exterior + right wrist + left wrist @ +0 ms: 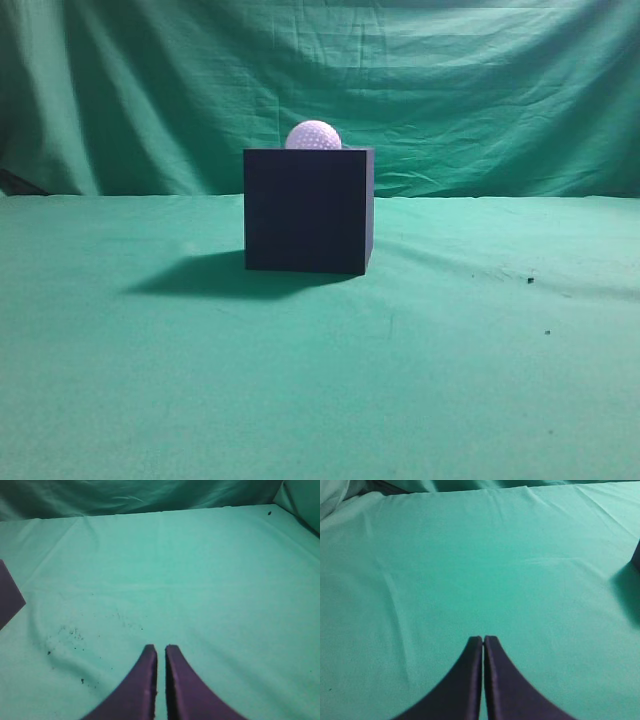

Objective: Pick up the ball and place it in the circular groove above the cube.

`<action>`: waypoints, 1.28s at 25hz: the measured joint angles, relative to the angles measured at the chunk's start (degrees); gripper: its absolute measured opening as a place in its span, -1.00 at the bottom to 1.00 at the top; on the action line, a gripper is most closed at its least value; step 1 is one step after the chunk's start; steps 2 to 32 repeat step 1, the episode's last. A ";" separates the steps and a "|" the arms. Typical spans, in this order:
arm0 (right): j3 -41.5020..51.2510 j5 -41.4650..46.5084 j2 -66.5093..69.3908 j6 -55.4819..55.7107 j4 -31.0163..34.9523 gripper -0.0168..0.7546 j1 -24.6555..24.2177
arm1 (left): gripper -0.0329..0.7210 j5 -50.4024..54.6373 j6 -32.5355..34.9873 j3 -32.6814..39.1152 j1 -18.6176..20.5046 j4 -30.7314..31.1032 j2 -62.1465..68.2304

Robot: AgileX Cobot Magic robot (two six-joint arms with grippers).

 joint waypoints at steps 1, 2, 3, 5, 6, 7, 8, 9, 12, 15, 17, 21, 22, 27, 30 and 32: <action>0.00 0.00 0.00 0.00 0.00 -0.96 0.00 | -0.91 0.00 0.00 0.00 0.00 0.00 0.00; 0.00 0.00 0.00 0.00 0.00 -0.96 0.00 | -0.91 0.00 0.00 0.00 0.00 0.00 0.00; 0.00 0.00 0.00 0.00 0.00 -0.96 0.00 | -0.91 0.00 0.00 0.00 0.00 0.00 0.00; 0.00 0.00 0.00 0.00 0.00 -0.96 0.00 | -0.91 0.00 0.00 0.00 0.00 0.00 0.00; 0.00 0.00 0.00 0.00 0.00 -0.96 0.00 | -0.91 0.00 0.00 0.00 0.00 0.00 0.00; 0.00 0.00 0.00 0.00 0.00 -0.96 0.00 | -0.91 0.00 0.00 0.00 0.00 0.00 0.00; 0.00 0.00 0.00 0.00 0.00 -0.96 0.00 | -0.91 0.00 0.00 0.00 0.00 0.00 0.00; 0.00 0.00 0.00 0.00 0.00 -0.96 0.00 | -0.91 0.00 0.00 0.00 0.00 0.00 0.00; 0.00 0.00 0.00 0.00 0.00 -0.96 0.00 | -0.91 0.00 0.00 0.00 0.00 0.00 0.00; 0.00 0.00 0.00 0.00 0.00 -0.96 0.00 | -0.91 0.00 0.00 0.00 0.00 0.00 0.00; 0.00 0.00 0.00 0.00 0.00 -0.96 0.00 | -0.91 0.00 0.00 0.00 0.00 0.00 0.00; 0.00 0.00 0.00 0.00 0.00 -0.96 0.00 | -0.91 0.00 0.00 0.00 0.00 0.00 0.00; 0.00 0.00 0.00 0.00 0.00 -0.96 0.00 | -0.91 0.00 0.00 0.00 0.00 0.00 0.00; 0.00 0.00 0.00 0.00 0.00 -0.96 0.00 | -0.91 0.00 0.00 0.00 0.00 0.00 0.00; 0.00 0.00 0.00 0.00 0.00 -0.96 0.00 | -0.91 0.00 0.00 0.00 0.00 0.00 0.00; 0.00 0.00 0.00 0.00 0.00 -0.96 0.00 | -0.91 0.00 0.00 0.00 0.00 0.00 0.00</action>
